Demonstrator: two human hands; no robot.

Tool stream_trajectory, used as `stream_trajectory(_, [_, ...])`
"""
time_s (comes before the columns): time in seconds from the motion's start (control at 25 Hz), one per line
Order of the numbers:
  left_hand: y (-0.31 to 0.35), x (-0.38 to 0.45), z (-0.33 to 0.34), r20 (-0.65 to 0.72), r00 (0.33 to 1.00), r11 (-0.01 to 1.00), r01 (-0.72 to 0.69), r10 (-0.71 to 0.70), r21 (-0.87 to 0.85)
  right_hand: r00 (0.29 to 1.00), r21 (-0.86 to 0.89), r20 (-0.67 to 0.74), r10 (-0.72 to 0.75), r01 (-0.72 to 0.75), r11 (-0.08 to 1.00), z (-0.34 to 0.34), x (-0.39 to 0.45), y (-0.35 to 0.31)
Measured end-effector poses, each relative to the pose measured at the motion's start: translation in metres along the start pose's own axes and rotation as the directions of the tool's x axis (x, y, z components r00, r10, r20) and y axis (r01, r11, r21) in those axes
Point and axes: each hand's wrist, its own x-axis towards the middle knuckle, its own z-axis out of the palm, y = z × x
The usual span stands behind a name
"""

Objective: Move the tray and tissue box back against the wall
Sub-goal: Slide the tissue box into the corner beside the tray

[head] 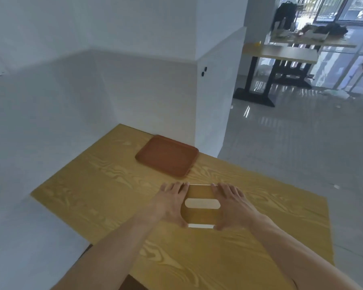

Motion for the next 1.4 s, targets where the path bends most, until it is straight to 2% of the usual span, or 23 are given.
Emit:
stream_trajectory(0.4, [-0.190, -0.175, 0.036, -0.099, 0.968, 0.970, 0.219, -0.230, -0.110, 0.963, -0.063, -0.010, -0.270, 0.269, 0.961, 0.003, 0.097, -0.234])
stream_trajectory(0.64, [-0.253, -0.232, 0.049, -0.095, 0.938, 0.937, 0.319, -0.334, -0.144, 0.927, -0.074, -0.010, -0.376, 0.374, 0.925, 0.005, 0.137, -0.315])
stream_trajectory(0.8, [-0.288, -0.239, 0.058, -0.112, 0.918, 0.919, 0.362, -0.380, -0.153, 0.900, -0.100, -0.019, -0.436, 0.432, 0.896, 0.011, 0.173, -0.340])
stream_trajectory(1.04, [-0.344, -0.201, 0.055, -0.078, 0.924, 0.921, 0.362, -0.375, -0.143, 0.906, -0.065, -0.034, -0.422, 0.420, 0.905, 0.019, 0.241, -0.346])
stream_trajectory(1.4, [-0.410, -0.079, 0.034, -0.011, 0.974, 0.971, 0.225, -0.226, -0.079, 0.972, 0.024, -0.050, -0.227, 0.229, 0.973, 0.021, 0.320, -0.303])
